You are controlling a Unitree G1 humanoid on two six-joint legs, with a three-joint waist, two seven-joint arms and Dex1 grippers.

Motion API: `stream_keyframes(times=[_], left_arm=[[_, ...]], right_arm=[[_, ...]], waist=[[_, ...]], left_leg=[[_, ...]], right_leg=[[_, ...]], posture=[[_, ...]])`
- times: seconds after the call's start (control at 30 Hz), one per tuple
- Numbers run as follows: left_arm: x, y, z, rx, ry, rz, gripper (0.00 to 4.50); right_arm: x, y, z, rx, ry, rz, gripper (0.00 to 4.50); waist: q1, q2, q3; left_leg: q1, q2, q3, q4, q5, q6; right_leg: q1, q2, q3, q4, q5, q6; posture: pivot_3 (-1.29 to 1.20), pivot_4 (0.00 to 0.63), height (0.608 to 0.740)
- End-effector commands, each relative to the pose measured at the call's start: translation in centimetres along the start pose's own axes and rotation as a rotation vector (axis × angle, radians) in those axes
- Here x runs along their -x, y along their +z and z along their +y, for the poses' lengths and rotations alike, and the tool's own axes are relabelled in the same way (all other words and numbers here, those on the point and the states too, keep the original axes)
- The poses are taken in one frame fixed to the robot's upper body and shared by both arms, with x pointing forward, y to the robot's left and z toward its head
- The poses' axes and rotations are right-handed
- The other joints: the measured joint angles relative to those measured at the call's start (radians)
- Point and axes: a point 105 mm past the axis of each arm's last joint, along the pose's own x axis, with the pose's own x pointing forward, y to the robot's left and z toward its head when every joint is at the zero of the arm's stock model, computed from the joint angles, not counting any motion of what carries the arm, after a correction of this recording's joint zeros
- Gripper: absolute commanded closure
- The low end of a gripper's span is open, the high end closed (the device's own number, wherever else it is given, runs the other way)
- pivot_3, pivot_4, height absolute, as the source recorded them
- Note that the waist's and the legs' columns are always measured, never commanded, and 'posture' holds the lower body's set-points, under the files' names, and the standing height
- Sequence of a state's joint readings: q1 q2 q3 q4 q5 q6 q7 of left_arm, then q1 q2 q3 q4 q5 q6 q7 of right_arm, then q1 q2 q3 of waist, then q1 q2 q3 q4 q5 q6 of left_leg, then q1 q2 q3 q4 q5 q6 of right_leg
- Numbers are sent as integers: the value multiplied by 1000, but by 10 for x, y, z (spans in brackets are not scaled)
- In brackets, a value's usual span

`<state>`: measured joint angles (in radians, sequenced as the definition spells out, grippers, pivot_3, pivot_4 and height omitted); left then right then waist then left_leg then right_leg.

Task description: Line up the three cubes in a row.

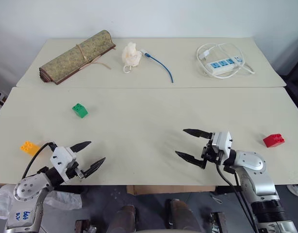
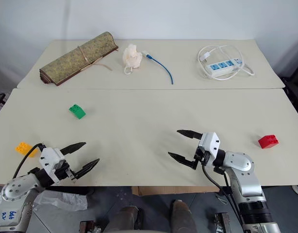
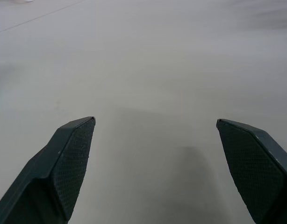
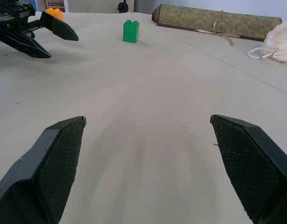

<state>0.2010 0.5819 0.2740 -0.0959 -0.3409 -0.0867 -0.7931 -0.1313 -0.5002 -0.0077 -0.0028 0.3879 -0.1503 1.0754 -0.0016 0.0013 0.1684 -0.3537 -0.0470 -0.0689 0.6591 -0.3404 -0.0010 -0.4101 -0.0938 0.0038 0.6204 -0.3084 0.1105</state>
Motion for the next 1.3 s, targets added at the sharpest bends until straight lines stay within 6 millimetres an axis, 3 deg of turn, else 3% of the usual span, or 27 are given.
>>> stream_keyframes(times=[0.03,0.1,0.27,0.37,0.5,0.53,0.63,0.67,0.8,0.87,0.93,1.0,1.07,1.2,1.3], left_arm=[[5,11,10,-52,65,-23,115],[7,14,14,-61,101,-35,115],[9,22,4,-13,18,-71,115],[-5,39,-13,-15,-118,-117,115],[-30,65,-37,0,-323,-167,115],[-36,69,-42,-2,-374,-172,115],[-56,71,-59,-35,-549,-156,115],[-58,70,-61,-44,-572,-151,115],[-81,73,-60,-65,-621,-186,115],[-92,77,-62,-83,-643,-214,115],[-98,80,-65,-90,-656,-235,115],[-102,83,-69,-97,-666,-249,115],[-104,85,-70,-98,-668,-255,115],[-105,89,-69,-94,-666,-264,115],[-104,90,-69,-87,-667,-266,115]], right_arm=[[1,6,1,33,-14,-27,0],[3,5,-1,43,-33,-24,0],[8,16,-4,-25,-77,-81,0],[20,32,-18,-31,-170,-109,0],[57,59,-43,56,-352,-88,0],[73,63,-48,62,-412,-68,0],[149,78,-62,120,-697,31,0],[162,81,-61,134,-741,50,0],[242,89,-49,159,-1022,174,0],[290,77,-33,133,-1193,266,0],[312,64,-19,71,-1273,311,0],[320,49,-10,3,-1308,342,0],[309,40,-10,-36,-1269,371,0],[279,39,-26,-172,-1154,361,0],[269,38,-41,-269,-1094,436,0]], waist=[[0,0,0],[1,0,0],[0,0,0],[1,0,0],[21,2,1],[22,2,1],[37,2,1],[41,2,1],[26,2,1],[24,1,2],[24,0,2],[18,0,2],[1,1,2],[-12,3,1],[-6,4,1]], left_leg=[[0,0,0,0,0,0],[0,0,0,0,0,0],[0,0,0,0,0,0],[0,0,0,0,0,0],[-1,-2,-1,1,0,1],[-1,-2,-1,1,-1,1],[-1,-2,-2,0,-1,1],[-2,-2,-3,0,-1,1],[-2,-2,1,-1,-3,4],[-1,-2,3,-1,-3,4],[0,-1,4,-1,-3,5],[1,-1,5,-1,-3,5],[1,0,6,-2,-3,5],[3,0,9,-1,-2,5],[3,-1,9,0,-2,8]], right_leg=[[0,0,0,0,0,0],[0,0,0,0,0,0],[0,0,0,0,0,0],[0,0,0,0,0,0],[1,-2,0,0,0,1],[0,-2,0,0,0,1],[0,-1,-1,-1,0,0],[0,-1,-2,-1,0,0],[0,0,0,-3,0,1],[1,0,1,-4,1,2],[2,1,2,-4,1,3],[2,1,3,-4,1,3],[2,1,5,-4,1,3],[2,1,8,-1,2,4],[2,1,8,0,3,5]], posture=[[0,150,740],[0,150,740],[0,150,740],[0,150,740],[0,150,740],[0,150,740],[0,150,740],[0,150,740],[0,150,740],[0,150,740],[0,150,740],[0,150,740],[0,150,740],[0,150,740],[0,150,740]])
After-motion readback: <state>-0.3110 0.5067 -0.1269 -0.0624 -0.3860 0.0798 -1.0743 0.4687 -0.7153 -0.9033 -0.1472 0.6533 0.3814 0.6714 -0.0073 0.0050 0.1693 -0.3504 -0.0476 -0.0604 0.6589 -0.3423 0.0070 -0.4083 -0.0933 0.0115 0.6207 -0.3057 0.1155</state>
